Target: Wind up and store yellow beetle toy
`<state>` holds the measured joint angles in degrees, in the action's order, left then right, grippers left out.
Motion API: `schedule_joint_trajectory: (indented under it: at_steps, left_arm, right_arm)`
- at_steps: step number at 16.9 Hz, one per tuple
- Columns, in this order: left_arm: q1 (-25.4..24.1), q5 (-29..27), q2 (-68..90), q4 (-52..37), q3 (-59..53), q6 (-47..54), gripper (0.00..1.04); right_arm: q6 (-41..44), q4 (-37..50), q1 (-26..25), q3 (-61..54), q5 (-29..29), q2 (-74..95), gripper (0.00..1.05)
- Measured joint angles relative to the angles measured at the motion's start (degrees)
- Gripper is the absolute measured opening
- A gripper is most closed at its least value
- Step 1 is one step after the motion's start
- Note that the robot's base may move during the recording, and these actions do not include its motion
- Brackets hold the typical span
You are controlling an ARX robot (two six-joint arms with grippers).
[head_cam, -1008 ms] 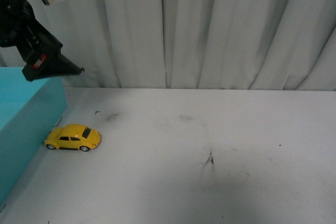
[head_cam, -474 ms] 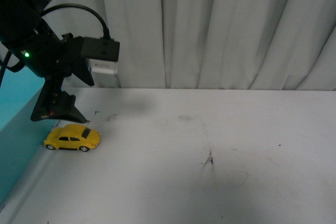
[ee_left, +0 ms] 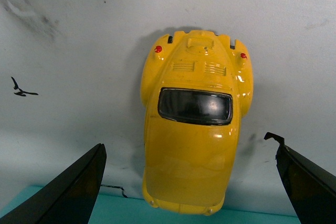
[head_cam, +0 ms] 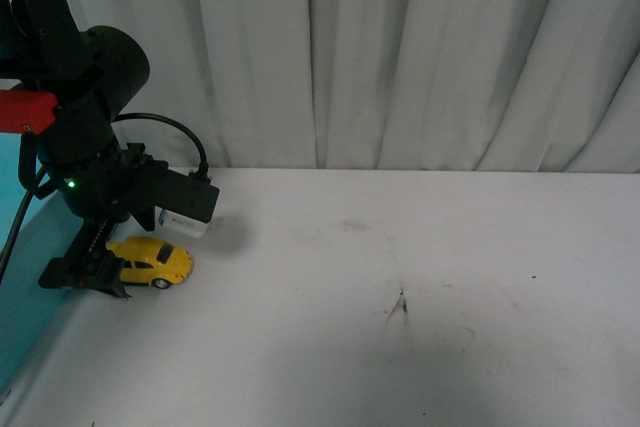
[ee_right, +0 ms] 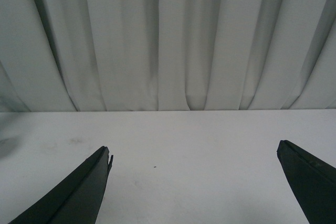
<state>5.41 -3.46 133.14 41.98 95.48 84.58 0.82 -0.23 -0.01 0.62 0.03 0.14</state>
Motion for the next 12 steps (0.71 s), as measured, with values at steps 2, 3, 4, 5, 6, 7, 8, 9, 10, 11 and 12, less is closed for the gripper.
schedule_joint_trajectory:
  at_steps: [2, 3, 4, 5, 6, 7, 8, 9, 10, 11, 12]
  left_arm:
    - [0.4, -0.3, 0.4, -0.4, 0.0, -2.6, 0.87]
    - [0.6, -1.0, 0.8, -0.5, 0.0, -4.9, 0.78]
    - [0.7, -1.4, 1.1, -0.5, 0.0, -6.9, 0.71]
    - [0.8, -2.0, 1.3, -0.7, 0.0, -9.1, 0.63]
    - [0.9, -2.4, 1.4, -1.1, 0.0, -10.9, 0.56]
    - [0.9, -2.8, 1.4, -1.0, 0.0, -12.4, 0.5]
    - [0.9, -2.7, 1.4, -0.6, 0.3, -14.0, 0.43]
    - [0.9, -2.7, 1.4, -0.4, 0.3, -14.2, 0.42]
    - [0.9, -2.7, 1.4, -0.4, 0.3, -14.4, 0.42]
    - [0.9, -2.8, 1.4, 0.0, 0.3, -15.2, 0.41]
    - [0.9, -2.7, 1.4, 0.0, 0.3, -15.3, 0.41]
  right_arm:
    - [0.0, 0.0, 0.0, 0.0, 0.0, 0.0, 0.98]
    - [0.0, 0.0, 0.0, 0.0, 0.0, 0.0, 0.98]
    - [0.0, 0.0, 0.0, 0.0, 0.0, 0.0, 0.98]
    - [0.0, 0.0, 0.0, 0.0, 0.0, 0.0, 0.98]
    - [0.0, 0.0, 0.0, 0.0, 0.0, 0.0, 0.98]
    - [0.0, 0.0, 0.0, 0.0, 0.0, 0.0, 0.98]
    - [0.0, 0.0, 0.0, 0.0, 0.0, 0.0, 0.98]
    - [0.0, 0.0, 0.0, 0.0, 0.0, 0.0, 0.98]
    - [0.0, 0.0, 0.0, 0.0, 0.0, 0.0, 0.98]
    - [0.0, 0.0, 0.0, 0.0, 0.0, 0.0, 0.98]
    - [0.0, 0.0, 0.0, 0.0, 0.0, 0.0, 0.98]
